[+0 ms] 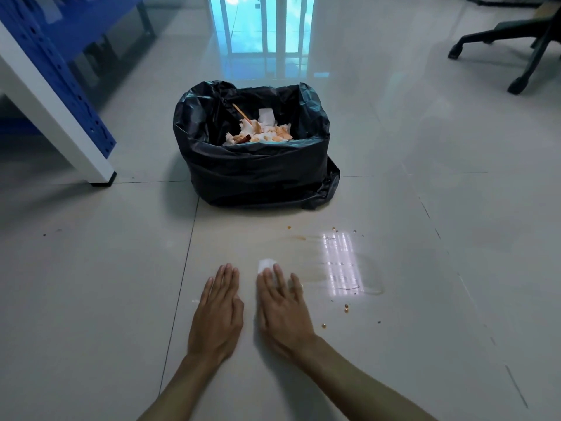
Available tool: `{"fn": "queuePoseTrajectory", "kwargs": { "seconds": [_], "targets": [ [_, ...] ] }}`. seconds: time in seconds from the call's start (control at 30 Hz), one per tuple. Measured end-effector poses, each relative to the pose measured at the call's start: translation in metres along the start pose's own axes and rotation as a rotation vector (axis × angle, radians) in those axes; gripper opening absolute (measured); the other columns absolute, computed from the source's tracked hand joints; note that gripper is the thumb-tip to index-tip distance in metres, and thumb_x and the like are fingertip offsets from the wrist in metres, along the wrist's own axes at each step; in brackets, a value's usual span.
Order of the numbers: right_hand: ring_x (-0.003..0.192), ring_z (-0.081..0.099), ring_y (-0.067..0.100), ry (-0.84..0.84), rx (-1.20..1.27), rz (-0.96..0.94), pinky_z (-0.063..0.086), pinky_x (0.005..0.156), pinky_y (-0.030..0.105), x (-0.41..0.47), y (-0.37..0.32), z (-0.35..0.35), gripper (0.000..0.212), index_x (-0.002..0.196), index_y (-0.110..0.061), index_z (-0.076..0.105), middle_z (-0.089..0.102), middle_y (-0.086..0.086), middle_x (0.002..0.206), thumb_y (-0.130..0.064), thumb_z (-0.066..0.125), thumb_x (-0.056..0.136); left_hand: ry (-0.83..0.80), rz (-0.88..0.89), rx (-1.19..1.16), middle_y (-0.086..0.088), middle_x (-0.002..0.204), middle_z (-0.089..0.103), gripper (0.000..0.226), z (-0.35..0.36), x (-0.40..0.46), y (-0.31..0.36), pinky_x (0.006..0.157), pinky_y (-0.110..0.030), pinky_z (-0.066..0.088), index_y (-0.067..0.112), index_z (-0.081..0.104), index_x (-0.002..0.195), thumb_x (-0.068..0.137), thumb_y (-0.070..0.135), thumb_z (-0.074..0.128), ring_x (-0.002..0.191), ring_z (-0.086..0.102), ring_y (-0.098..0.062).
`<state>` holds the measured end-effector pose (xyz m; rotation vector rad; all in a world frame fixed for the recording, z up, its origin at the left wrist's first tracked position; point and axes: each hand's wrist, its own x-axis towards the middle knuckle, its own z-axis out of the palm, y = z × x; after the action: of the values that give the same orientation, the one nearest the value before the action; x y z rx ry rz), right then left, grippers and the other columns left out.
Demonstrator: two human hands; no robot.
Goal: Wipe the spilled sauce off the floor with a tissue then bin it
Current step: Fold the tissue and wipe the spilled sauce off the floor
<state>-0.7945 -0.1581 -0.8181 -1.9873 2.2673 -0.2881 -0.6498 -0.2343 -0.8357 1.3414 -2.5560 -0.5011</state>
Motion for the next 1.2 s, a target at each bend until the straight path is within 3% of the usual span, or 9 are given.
{"fn": "queuePoseTrajectory", "kwargs": {
  "seconds": [0.23, 0.43, 0.53, 0.7, 0.87, 0.93, 1.07, 1.2],
  "targets": [
    [0.146, 0.025, 0.034, -0.043, -0.072, -0.126, 0.011, 0.113, 0.053, -0.018, 0.014, -0.006, 0.062, 0.148, -0.009, 0.040, 0.041, 0.009, 0.154, -0.031, 0.037, 0.090, 0.005, 0.003, -0.020, 0.008, 0.164, 0.005, 0.061, 0.002, 0.001, -0.002, 0.123, -0.029, 0.003, 0.020, 0.008, 0.155, 0.097, 0.037, 0.009, 0.150, 0.002, -0.002],
    [0.138, 0.042, 0.034, -0.008, -0.076, 0.095, 0.020, 0.109, 0.053, -0.042, 0.072, -0.031, 0.055, 0.136, -0.014, 0.059, 0.058, 0.001, 0.140, -0.034, 0.035, 0.091, 0.007, 0.000, -0.014, 0.007, 0.164, 0.005, 0.061, 0.002, -0.001, 0.000, 0.124, -0.031, 0.004, 0.021, 0.006, 0.155, 0.096, 0.037, 0.007, 0.150, -0.001, -0.001],
    [0.135, 0.046, 0.034, -0.014, -0.144, 0.228, 0.012, 0.112, 0.048, -0.057, 0.113, -0.039, 0.055, 0.133, -0.015, 0.062, 0.061, 0.000, 0.137, -0.034, 0.032, 0.091, 0.004, -0.005, -0.009, 0.007, 0.164, 0.004, 0.062, 0.003, -0.003, 0.002, 0.124, -0.032, 0.004, 0.020, 0.005, 0.155, 0.096, 0.036, 0.008, 0.150, -0.002, -0.001],
    [0.150, 0.017, 0.026, -0.070, -0.126, 0.517, 0.005, 0.115, 0.050, -0.097, 0.158, -0.045, 0.070, 0.151, -0.020, 0.036, 0.033, -0.006, 0.158, -0.040, 0.006, 0.091, -0.008, -0.011, -0.023, 0.008, 0.164, 0.003, 0.062, 0.000, -0.007, 0.003, 0.124, -0.032, 0.003, 0.021, 0.004, 0.155, 0.096, 0.038, 0.007, 0.150, -0.004, 0.000],
    [0.152, 0.005, 0.023, -0.013, -0.021, 0.630, 0.001, 0.117, 0.048, -0.112, 0.135, -0.048, 0.076, 0.155, -0.017, 0.024, 0.022, -0.003, 0.162, -0.038, -0.005, 0.088, -0.012, -0.024, 0.017, 0.004, 0.164, -0.001, 0.063, 0.001, -0.017, 0.009, 0.123, -0.034, 0.001, 0.017, 0.001, 0.155, 0.095, 0.038, 0.005, 0.150, -0.008, -0.004],
    [0.151, 0.005, 0.024, -0.008, -0.005, 0.605, -0.001, 0.115, 0.047, -0.102, 0.119, -0.041, 0.074, 0.155, -0.014, 0.027, 0.024, -0.001, 0.162, -0.037, -0.002, 0.090, -0.011, -0.021, 0.037, 0.002, 0.165, -0.002, 0.063, 0.004, -0.024, 0.012, 0.123, -0.036, 0.000, 0.016, 0.001, 0.155, 0.096, 0.037, 0.006, 0.151, -0.009, -0.007],
    [0.141, 0.036, 0.032, 0.017, -0.030, 0.423, 0.018, 0.108, 0.052, -0.077, 0.074, -0.029, 0.057, 0.137, -0.007, 0.056, 0.054, 0.007, 0.144, -0.030, 0.029, 0.093, -0.032, 0.000, -0.018, 0.004, 0.165, -0.003, 0.061, 0.005, -0.028, 0.013, 0.123, -0.036, -0.002, 0.020, 0.000, 0.155, 0.097, 0.037, 0.007, 0.150, -0.010, -0.005],
    [0.142, 0.033, 0.035, 0.011, 0.031, 0.165, 0.020, 0.109, 0.056, -0.058, 0.025, -0.015, 0.055, 0.138, -0.006, 0.055, 0.049, 0.009, 0.148, -0.031, 0.038, 0.093, -0.031, 0.025, 0.047, 0.000, 0.165, 0.001, 0.062, 0.005, -0.027, 0.011, 0.123, -0.035, -0.002, 0.017, 0.003, 0.155, 0.097, 0.038, 0.004, 0.151, -0.005, -0.008]
  ]
}}
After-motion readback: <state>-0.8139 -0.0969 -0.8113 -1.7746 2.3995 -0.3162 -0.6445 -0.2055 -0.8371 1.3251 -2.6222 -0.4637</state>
